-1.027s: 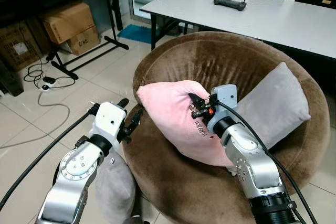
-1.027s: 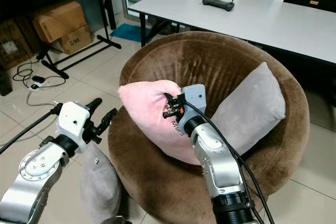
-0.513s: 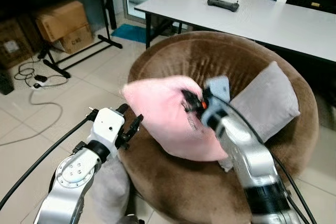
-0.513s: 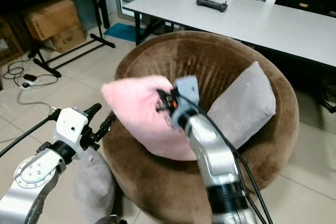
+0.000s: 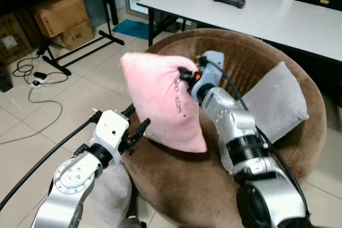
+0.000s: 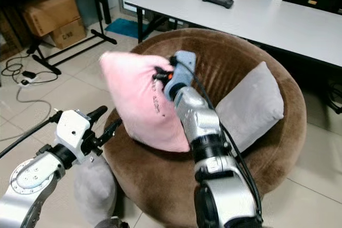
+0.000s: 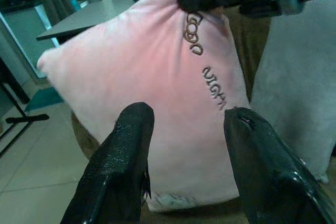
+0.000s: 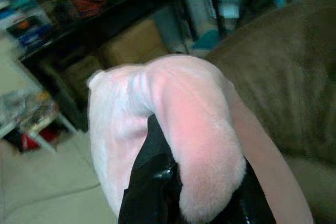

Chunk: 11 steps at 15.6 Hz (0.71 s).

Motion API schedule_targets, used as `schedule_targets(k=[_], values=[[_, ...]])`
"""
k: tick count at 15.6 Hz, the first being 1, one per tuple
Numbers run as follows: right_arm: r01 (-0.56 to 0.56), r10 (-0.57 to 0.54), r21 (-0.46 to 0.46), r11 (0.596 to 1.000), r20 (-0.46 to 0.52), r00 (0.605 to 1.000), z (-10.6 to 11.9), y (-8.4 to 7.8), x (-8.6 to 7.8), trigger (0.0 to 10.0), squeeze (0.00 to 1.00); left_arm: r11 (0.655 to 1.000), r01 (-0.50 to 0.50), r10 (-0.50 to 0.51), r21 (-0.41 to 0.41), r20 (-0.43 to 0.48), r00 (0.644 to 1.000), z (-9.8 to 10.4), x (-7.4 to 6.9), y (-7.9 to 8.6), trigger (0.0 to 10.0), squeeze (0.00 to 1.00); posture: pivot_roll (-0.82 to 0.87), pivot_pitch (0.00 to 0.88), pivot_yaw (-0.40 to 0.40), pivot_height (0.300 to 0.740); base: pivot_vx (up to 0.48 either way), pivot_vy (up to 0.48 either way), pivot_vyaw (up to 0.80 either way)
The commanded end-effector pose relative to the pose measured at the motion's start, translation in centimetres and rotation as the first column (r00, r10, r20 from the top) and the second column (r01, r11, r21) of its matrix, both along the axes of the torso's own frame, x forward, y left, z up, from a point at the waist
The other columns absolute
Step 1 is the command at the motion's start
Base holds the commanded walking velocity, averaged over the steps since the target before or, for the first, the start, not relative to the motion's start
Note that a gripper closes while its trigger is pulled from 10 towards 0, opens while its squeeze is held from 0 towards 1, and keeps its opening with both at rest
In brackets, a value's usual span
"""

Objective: Move the pillow to the sofa from floor

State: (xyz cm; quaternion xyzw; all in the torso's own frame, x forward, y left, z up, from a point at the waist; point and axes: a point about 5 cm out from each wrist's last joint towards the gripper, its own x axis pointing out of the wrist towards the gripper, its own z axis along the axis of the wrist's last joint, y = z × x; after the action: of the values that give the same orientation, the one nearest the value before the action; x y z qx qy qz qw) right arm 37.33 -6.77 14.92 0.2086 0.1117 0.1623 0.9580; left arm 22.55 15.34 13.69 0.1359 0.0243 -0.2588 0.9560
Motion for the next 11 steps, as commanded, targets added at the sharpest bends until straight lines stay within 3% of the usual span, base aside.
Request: schedule_targets(k=[1, 5, 8, 10, 11], values=[[0.106, -0.103, 0.076, 0.991, -0.049, 0.994, -0.1, -1.2, 0.9, 10.0, 0.0, 0.999, 0.047, -0.047, -0.006, -0.009, 0.999, 0.3, -0.1, -0.6, 10.0, 0.0, 0.12, 0.0, -0.031, 0.74, 0.0, 0.0, 0.0], [0.261, -0.207, 0.194, 0.945, -0.263, 0.943, -2.7, -2.3, 1.2, 10.0, 0.0, 0.996, 0.087, -0.087, 0.003, -0.027, 0.996, 0.6, -0.3, -1.0, 10.0, 0.0, 0.15, 0.0, -0.022, 0.74, 0.0, 0.0, 0.0], [0.412, -0.355, 0.084, 0.907, -0.371, 0.858, -5.2, -4.4, 0.5, 10.0, 0.0, 0.995, 0.101, -0.1, 0.022, -0.039, 0.994, 0.9, -0.8, -0.7, 10.0, 0.0, 0.19, 0.0, -0.043, 0.74, 0.0, 0.0, 0.0], [0.476, -0.432, 0.039, 0.879, -0.359, 0.827, -4.9, -5.5, 0.8, 10.0, 0.0, 0.993, 0.113, -0.112, 0.023, -0.042, 0.993, 1.2, -0.8, -0.6, 10.0, 0.0, 0.19, 0.0, -0.049, 0.74, 0.0, 0.0, 0.0], [0.521, -0.49, 0.015, 0.853, -0.321, 0.811, -4.1, -6.4, 1.2, 10.0, 0.0, 0.986, 0.165, -0.166, -0.016, -0.064, 0.984, 1.5, -0.9, -0.8, 10.0, 0.0, 0.19, 0.0, -0.05, 0.74, 0.0, 0.0, 0.0]])
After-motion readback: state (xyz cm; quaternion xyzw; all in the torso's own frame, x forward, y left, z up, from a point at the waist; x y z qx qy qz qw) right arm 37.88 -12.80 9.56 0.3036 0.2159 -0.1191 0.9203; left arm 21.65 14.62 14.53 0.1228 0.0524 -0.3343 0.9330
